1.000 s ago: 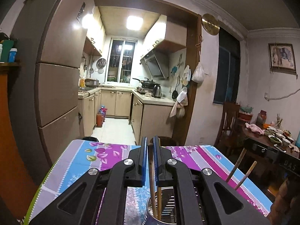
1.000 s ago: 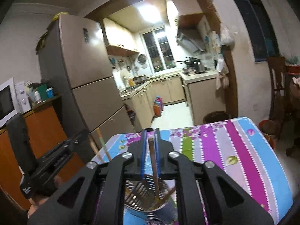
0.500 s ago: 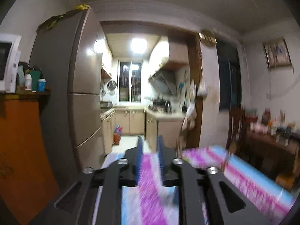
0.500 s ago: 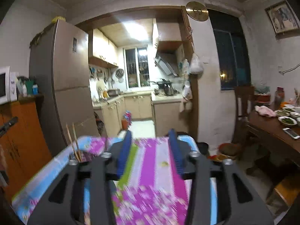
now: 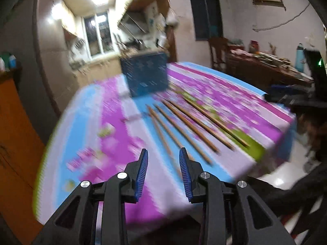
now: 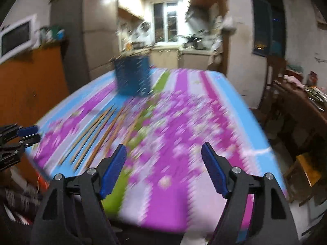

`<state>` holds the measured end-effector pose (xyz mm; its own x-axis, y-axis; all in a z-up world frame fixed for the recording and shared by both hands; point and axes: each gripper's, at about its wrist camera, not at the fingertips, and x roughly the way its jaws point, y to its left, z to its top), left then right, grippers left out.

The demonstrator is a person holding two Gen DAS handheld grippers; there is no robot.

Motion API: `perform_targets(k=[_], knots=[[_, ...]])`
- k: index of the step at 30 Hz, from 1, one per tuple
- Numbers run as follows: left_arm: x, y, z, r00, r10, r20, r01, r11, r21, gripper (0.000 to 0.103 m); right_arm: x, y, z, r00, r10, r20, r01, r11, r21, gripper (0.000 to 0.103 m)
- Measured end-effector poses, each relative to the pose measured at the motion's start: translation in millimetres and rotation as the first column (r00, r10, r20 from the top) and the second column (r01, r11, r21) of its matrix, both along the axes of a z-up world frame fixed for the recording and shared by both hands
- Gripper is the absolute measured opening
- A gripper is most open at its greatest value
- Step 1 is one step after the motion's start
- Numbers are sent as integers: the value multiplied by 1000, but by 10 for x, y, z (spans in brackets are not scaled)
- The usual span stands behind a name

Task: Organize utensils
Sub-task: 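Move both tools back over the remaining chopsticks, then grasp a wooden chopstick with the left tool while the right tool grasps another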

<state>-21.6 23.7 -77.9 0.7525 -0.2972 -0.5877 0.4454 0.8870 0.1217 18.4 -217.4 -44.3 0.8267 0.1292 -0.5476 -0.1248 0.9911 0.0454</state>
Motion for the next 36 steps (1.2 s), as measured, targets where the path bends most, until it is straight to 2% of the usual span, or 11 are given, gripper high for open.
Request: perform_targets(k=[2,4,6,19,24,29,36], knots=[[-19,-63,-171,999,30,-37,-29,999,25,33,-77,190,-125,999,42,-15,-42,999,-16,66],[3,-88,-266,997,43,-62,-41,999,25,27,-143,360,-260,995,91,-45,-93,995,-40,52],[18,-81,-306,997,42,-66,-41,999,20,27,-177,474,-359,989,138,-61,-141,989,-48,40],[169,-232,-508,996,59,-60,-58,998,15,28,-140,594,-537,982,169,-81,-171,985,-21,23],[185,-169,-524,995,80,-56,-81,996,-28,27,-105,651,-604,983,171,-71,-173,985,-21,19],[152,-166,-544,996,86,-33,-87,996,-34,16,-118,645,-620,986,157,-50,-158,987,-17,15],[158,-149,-544,995,100,-25,-101,994,-42,11,-126,650,-632,989,140,-37,-140,990,-10,6]])
